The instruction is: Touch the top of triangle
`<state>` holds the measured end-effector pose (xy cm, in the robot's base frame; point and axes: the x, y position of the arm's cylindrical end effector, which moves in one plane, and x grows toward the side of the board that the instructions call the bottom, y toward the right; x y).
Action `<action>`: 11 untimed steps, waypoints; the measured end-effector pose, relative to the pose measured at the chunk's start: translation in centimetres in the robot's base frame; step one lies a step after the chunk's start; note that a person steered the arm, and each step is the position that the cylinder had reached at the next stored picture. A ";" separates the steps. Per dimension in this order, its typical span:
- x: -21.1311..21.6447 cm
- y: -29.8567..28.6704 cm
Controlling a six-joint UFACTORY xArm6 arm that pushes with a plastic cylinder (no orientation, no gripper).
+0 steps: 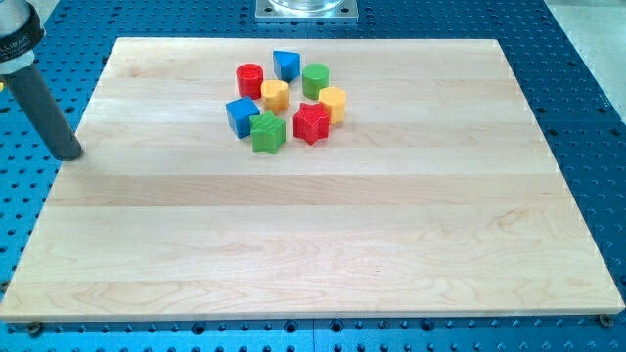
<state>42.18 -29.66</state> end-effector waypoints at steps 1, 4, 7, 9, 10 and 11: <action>0.0 -0.2; -7.2 1.7; -9.4 2.4; -19.1 8.1; -20.4 10.2; -20.7 13.1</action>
